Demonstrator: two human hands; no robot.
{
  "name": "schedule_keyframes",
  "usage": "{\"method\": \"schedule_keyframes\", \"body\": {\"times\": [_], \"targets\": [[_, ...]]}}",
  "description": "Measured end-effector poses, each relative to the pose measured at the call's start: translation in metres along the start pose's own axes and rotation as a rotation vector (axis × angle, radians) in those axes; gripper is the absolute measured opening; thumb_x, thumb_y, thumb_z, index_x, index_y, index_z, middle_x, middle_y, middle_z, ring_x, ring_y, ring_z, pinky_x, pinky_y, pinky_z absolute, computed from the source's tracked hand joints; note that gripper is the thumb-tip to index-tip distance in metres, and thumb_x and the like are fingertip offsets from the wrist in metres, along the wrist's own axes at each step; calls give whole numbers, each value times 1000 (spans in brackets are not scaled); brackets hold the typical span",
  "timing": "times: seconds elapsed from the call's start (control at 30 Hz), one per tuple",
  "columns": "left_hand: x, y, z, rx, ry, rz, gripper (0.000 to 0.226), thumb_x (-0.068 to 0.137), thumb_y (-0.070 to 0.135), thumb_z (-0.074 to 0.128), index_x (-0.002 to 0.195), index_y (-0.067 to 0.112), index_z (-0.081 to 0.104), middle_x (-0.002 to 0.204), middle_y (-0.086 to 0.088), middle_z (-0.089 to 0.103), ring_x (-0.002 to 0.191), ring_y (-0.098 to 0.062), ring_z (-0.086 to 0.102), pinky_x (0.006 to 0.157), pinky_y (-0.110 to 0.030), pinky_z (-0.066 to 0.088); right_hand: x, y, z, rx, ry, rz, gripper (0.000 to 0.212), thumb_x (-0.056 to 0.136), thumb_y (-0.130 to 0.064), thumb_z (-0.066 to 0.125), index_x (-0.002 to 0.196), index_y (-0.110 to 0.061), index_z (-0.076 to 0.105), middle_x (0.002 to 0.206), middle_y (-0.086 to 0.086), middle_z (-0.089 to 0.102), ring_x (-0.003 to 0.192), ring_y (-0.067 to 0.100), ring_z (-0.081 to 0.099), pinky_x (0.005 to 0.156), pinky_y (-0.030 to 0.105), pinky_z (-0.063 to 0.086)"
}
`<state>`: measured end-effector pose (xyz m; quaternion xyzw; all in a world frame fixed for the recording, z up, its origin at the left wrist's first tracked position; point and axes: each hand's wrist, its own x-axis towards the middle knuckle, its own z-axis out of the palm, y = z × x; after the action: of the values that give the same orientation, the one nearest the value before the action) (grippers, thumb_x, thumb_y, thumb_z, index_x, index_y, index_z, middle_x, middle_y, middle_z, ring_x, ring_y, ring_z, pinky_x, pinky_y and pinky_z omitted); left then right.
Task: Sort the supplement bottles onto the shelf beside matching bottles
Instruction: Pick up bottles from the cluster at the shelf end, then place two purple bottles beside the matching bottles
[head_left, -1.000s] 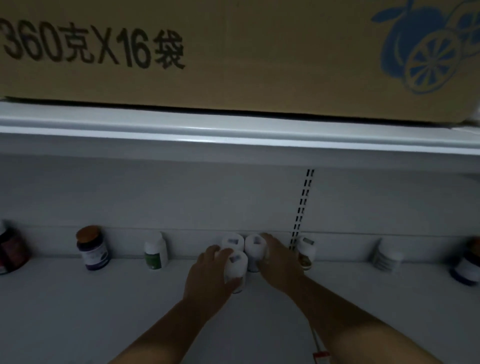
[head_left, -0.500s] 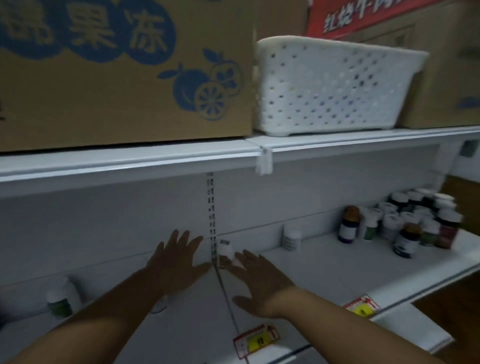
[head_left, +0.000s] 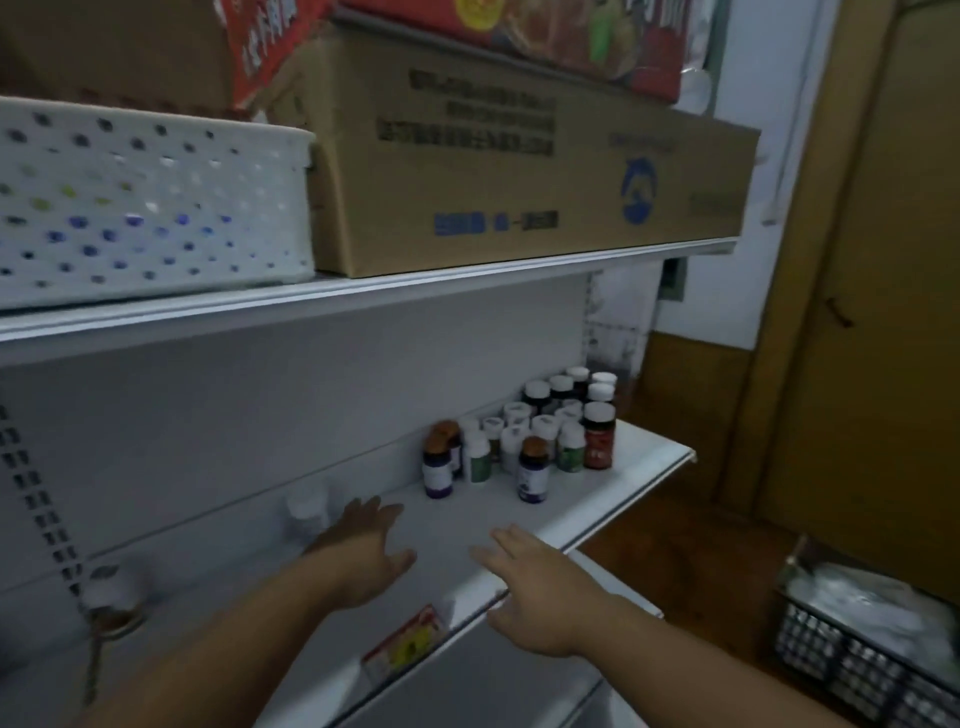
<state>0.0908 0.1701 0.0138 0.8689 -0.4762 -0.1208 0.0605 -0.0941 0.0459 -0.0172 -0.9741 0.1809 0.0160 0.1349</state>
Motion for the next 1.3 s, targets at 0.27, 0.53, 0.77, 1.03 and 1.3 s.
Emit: {"method": "schedule_keyframes", "body": {"times": [0.27, 0.53, 0.77, 1.03, 1.3], "targets": [[74, 38, 38, 50, -64, 88, 79, 90, 47, 47, 149, 27, -1, 160, -1, 2, 146, -19, 7, 119, -33, 14, 17, 89, -1, 122, 12, 147, 69, 90, -41, 49, 148, -30, 13, 160, 3, 8, 147, 19, 5, 118, 33, 13], [179, 8, 59, -548, 222, -168, 81, 78, 29, 71, 143, 13, 25, 141, -2, 42, 129, -25, 44, 96, -27, 38, 96, 136, 27, 500, 250, 534, 79, 86, -43, 58, 148, -18, 16, 154, 0, 29, 137, 18, 36, 110, 29, 32], [236, 9, 80, -820, 351, -304, 70, 72, 22, 78, 132, 15, 42, 129, -11, 57, 113, -32, 57, 89, -36, 46, 148, 161, 40, 684, 442, 593, 86, 66, -51, 70, 139, -24, 32, 128, 4, 59, 113, 25, 58, 92, 41, 50], [219, 15, 77, -1157, 321, -395, 55, 68, 12, 81, 117, 10, 55, 117, -11, 63, 100, -27, 62, 88, -39, 48, 173, 176, 21, 932, 161, 490, 43, 77, -39, 70, 111, -32, 45, 95, -7, 61, 89, 17, 60, 85, 35, 51], [107, 43, 60, -1395, 346, -356, 44, 64, 20, 79, 105, 15, 64, 99, -6, 76, 90, -22, 72, 68, -29, 58, 171, 133, 10, 1281, -304, 2, 27, 88, -25, 63, 110, -35, 52, 92, -10, 69, 76, 5, 65, 62, 21, 45]]}}
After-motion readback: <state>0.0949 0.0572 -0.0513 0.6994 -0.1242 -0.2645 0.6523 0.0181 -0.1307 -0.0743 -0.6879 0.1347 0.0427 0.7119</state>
